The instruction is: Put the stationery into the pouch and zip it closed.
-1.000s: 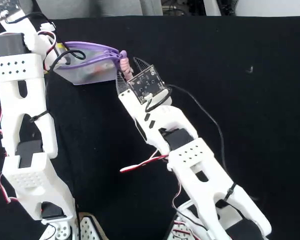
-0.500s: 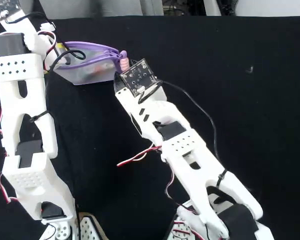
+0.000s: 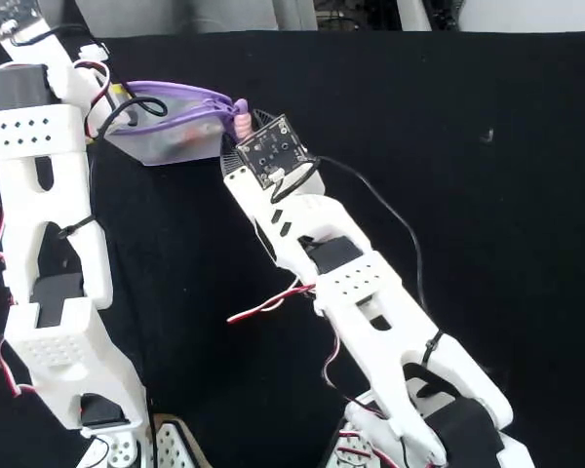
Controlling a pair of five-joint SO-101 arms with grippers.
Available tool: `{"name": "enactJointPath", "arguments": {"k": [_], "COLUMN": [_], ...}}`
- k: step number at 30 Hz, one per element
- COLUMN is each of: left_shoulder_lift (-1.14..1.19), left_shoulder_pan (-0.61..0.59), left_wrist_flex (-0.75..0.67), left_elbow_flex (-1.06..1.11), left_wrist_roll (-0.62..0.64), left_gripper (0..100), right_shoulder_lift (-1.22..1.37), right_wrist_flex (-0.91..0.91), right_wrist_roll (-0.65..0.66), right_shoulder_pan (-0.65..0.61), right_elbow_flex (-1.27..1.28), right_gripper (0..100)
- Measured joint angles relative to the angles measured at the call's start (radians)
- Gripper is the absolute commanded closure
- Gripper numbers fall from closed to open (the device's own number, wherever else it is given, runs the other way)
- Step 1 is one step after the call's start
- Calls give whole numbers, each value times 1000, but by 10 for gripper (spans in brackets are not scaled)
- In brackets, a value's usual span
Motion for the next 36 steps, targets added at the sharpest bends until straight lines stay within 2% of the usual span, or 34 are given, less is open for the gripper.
{"name": "enactJointPath", "arguments": {"k": [8,28,33,36], "left_shoulder_lift": [0,2,6,-11], "left_shoulder_pan": [-2,0,2,9], "left_wrist_flex": [0,12,49,49], "left_elbow_flex": [0,-15,-81,-94], "left_wrist_roll": [0,0,0,0], "left_gripper": [772,764,666,654], "right_shoulder_lift": [0,0,0,0], "right_wrist_flex": [0,0,0,0], "right_wrist_roll": [2,3,3,3], "right_shoulder_pan": [6,35,37,38], "right_elbow_flex": [0,0,0,0], "right_gripper": [989,987,987,987]}}
